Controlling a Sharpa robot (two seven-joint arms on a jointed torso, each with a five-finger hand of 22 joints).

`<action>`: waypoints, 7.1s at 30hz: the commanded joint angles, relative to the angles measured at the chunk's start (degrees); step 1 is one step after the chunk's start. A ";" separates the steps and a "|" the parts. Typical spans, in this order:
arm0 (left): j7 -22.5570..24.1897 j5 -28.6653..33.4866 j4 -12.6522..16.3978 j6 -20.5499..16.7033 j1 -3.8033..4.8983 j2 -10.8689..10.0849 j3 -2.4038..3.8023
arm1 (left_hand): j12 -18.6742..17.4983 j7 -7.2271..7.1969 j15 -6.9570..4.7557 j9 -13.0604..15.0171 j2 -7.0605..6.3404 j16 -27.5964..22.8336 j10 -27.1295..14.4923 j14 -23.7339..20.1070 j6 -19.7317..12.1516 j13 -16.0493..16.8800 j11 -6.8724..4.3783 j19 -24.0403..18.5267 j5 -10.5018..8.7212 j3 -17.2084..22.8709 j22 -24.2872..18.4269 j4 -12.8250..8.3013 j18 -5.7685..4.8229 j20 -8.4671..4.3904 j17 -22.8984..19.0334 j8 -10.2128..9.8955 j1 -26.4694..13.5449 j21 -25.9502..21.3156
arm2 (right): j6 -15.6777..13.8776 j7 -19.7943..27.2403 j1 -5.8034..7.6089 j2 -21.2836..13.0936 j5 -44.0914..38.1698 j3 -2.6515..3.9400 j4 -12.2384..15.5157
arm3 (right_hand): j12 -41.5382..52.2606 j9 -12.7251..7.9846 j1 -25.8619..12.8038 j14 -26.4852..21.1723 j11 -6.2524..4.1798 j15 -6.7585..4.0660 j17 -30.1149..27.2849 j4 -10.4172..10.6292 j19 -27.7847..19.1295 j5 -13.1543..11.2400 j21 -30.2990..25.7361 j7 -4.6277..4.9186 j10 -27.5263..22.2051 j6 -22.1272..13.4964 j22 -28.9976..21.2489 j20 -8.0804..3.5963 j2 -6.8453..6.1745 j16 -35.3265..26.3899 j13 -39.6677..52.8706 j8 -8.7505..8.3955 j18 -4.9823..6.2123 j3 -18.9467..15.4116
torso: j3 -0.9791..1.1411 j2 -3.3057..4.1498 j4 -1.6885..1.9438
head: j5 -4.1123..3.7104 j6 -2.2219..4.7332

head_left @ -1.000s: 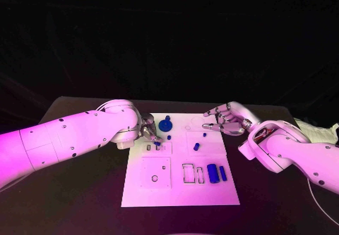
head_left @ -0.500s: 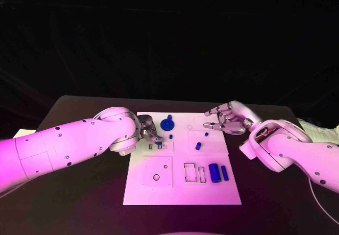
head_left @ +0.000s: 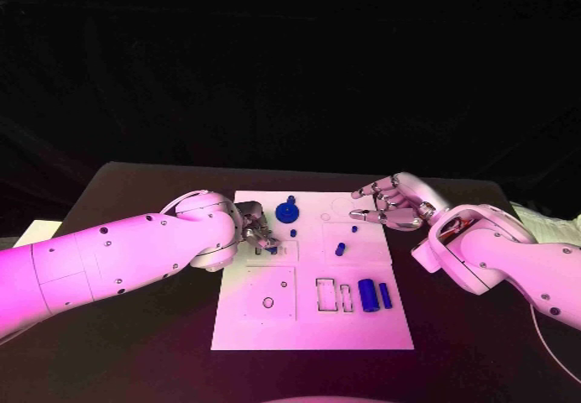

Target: Assemble the parts on the task board

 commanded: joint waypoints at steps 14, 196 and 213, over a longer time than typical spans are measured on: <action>0.00 -1.58 -0.14 5.94 -0.10 0.09 0.02 | 0.35 -0.29 -0.03 0.17 -0.03 0.17 0.50 5.92 0.07 0.22 -0.13 1.76 -0.26 10.07 2.67 -9.83 -0.52 0.29 15.07 0.43 -0.38 -0.23 | 1.22 0.14 -0.06 0.09 0.01 0.01 0.01 | -0.13 0.09 -0.40 4.00 0.05 0.16 6.04 -0.09 -0.49 0.30 -0.21 -0.12 -0.46 0.36 -0.07 0.02 0.36 -0.25 -0.02 0.17 0.24 -0.29 | -0.05 0.01 0.06 | -0.10 -0.17; 8.45 9.89 -10.57 9.49 5.07 0.23 0.78 | -2.80 -0.71 0.02 4.12 2.68 0.17 -1.84 5.92 0.18 -5.61 -0.37 1.16 -5.26 5.20 2.51 -6.06 0.02 0.29 15.07 0.53 2.04 -3.72 | 3.75 -0.28 -0.34 1.88 2.07 -0.31 -2.56 | -2.06 0.01 -1.14 3.36 0.08 0.13 3.29 0.32 -1.85 1.69 -2.03 -0.09 -1.61 0.23 -3.15 -0.02 1.22 -2.27 -1.83 -0.06 0.79 -2.28 | 0.32 -0.12 0.41 | 1.11 -0.95; 12.84 0.12 -4.37 1.62 0.96 -2.58 0.37 | -2.40 -0.79 -0.06 3.73 0.14 0.17 -0.85 5.92 1.32 -5.05 -0.46 1.47 -4.84 8.21 3.30 -7.68 -0.14 0.26 15.07 -0.25 2.00 -3.17 | 3.65 -0.48 -0.45 1.55 2.12 -0.35 -2.46 | -2.12 0.01 -1.22 3.35 0.08 0.13 3.24 0.37 -1.87 1.71 -2.06 -0.09 -1.64 0.24 -3.19 -0.02 1.27 -2.31 -1.90 -0.06 0.79 -2.34 | 0.40 -0.12 0.51 | 0.80 -1.21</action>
